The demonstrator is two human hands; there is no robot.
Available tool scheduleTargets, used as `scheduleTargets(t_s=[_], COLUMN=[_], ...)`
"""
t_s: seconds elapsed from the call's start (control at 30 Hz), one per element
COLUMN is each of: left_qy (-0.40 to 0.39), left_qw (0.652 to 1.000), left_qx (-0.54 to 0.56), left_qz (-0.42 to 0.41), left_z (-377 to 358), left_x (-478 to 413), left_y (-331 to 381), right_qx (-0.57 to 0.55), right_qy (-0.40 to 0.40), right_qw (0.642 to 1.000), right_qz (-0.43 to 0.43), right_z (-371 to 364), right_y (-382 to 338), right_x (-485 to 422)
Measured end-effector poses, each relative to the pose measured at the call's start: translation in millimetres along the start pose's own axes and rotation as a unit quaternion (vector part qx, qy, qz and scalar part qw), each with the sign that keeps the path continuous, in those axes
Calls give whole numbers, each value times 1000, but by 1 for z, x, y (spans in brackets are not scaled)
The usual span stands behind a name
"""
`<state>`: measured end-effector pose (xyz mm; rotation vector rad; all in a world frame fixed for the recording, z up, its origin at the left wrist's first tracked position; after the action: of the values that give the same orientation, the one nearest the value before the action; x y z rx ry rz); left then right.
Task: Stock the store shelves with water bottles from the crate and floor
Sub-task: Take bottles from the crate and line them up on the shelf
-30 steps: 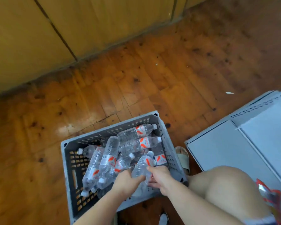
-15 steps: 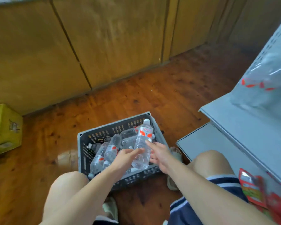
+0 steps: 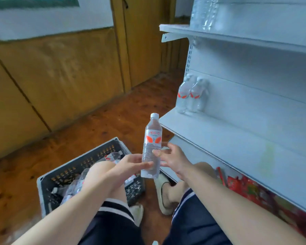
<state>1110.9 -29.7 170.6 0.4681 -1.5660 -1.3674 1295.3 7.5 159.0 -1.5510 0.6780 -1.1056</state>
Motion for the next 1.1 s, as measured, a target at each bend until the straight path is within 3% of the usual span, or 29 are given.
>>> scheduleTargets(t_s=[0.23,0.47,0.57,0.67,0.8,0.93,1.1], left_qy=[-60,-105,-72,18,86,40,1], left_qw=[996,985,982,975,933,885,856], left_qx=[-26,-108,-145,-180,-335,-461,-517], left_qz=[-60,-81,-102,-127,-100,-41,-15], left_z=[-5,8,15,20,19,21,16], left_x=[-77,-175,-217,-258,-302,-329,-337], left_y=[13,27,40,44,27,5,-3], right_qx=[68,43,49,90,126,155,226], right_qy=[75,150,202,274,334,324,318], right_qw=[995,988,978,958,933,932,920], right_qz=[-3,0,2,7,31,43,42], right_z=[52,107,137,171,214,246,277], right_y=[19,31,28,22,13,17,12], right_x=[-12,-62,-86,-114,-153,-188,-232])
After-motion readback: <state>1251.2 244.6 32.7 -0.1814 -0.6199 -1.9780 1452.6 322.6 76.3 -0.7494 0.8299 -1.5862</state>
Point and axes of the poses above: each hand's wrist, its own x-axis away from the middle knuckle, its own z-axis out of the back of the hand, y = z × x, the point moved 2 cm from there along -x, towards the middle knuckle, and after that the axes turned 13 degrees about -y, right-handed, at the moved point
